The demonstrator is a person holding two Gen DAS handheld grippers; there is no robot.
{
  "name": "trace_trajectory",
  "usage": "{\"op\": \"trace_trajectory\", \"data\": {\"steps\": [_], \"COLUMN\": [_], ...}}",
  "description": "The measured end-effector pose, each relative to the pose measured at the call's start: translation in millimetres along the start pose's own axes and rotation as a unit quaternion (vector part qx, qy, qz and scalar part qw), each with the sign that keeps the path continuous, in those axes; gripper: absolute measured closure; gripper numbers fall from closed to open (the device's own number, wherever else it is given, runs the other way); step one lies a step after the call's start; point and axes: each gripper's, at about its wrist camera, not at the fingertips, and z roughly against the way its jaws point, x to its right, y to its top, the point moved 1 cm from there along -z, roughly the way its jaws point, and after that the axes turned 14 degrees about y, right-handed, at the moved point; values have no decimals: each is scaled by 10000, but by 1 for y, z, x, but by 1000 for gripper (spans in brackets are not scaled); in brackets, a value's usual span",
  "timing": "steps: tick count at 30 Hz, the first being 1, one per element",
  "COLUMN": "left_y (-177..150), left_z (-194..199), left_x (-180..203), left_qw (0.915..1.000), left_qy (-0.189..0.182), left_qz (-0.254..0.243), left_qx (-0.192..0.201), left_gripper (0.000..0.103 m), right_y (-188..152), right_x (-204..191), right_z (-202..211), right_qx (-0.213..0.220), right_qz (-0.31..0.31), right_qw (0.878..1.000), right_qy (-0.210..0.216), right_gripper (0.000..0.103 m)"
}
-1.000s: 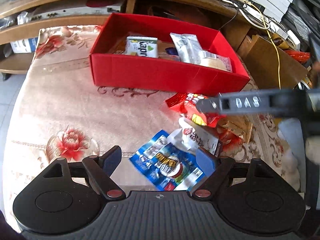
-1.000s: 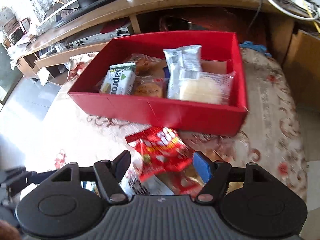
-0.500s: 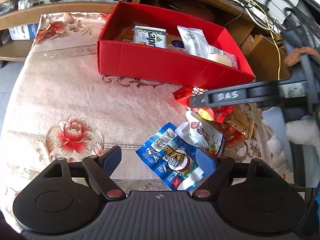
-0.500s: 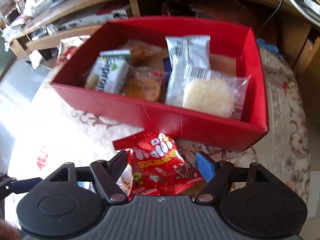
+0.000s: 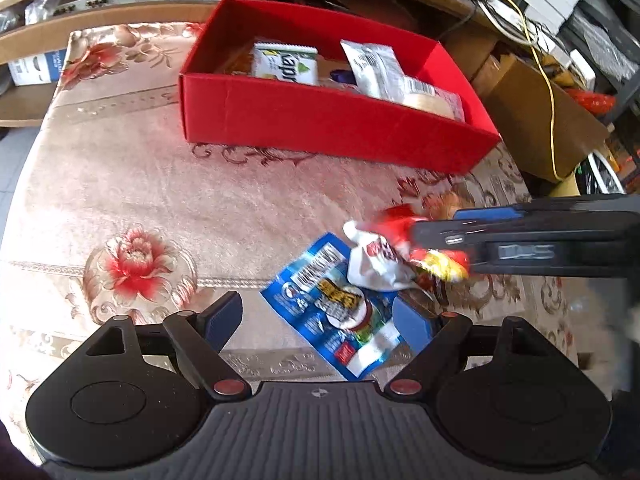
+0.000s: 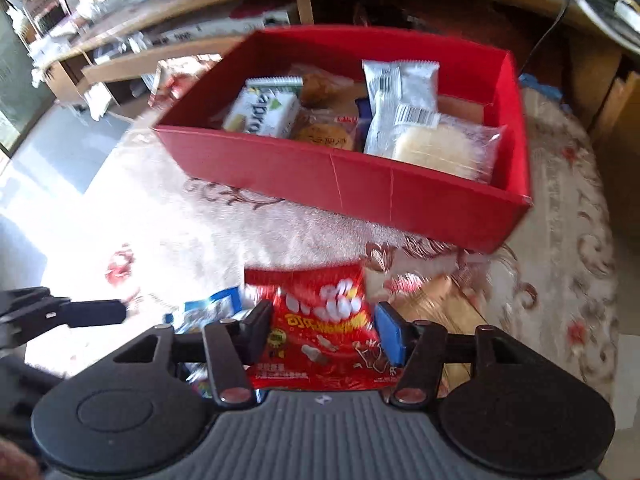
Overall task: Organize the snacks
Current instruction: 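Move both tools back to the snack pile beside the box, then grasp the red Trolli bag with the right tool while the left tool grasps the blue sausage packet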
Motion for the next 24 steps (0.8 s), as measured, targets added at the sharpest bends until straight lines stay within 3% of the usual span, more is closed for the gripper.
{"op": "trace_trajectory", "data": {"steps": [1,3,11,19,24], "left_y": [-1,-3,0,-3,-16], "left_z": [-1,-3,-15,-34,-28], "left_x": [2,7,18,49,39], "left_qw": [10000,10000,9993,9966,9957], "left_qy": [10,66,221,822,875], "left_qz": [-24,-72,282,-65,-304], "left_qx": [-4,-13,-80,-25,-73], "left_gripper": [16,16,16,9,15], "right_y": [-4,-14,-30,-36,-40], "right_x": [1,2,16,31,25], "right_z": [8,25,33,51,49], "right_qx": [61,171,172,442,297], "right_qz": [-99,-234,-473,-718,-593], "right_qw": [9999,9993,9987,9963,9975], "right_qy": [117,238,20,184,263], "right_gripper": [69,69,69,64,61]}}
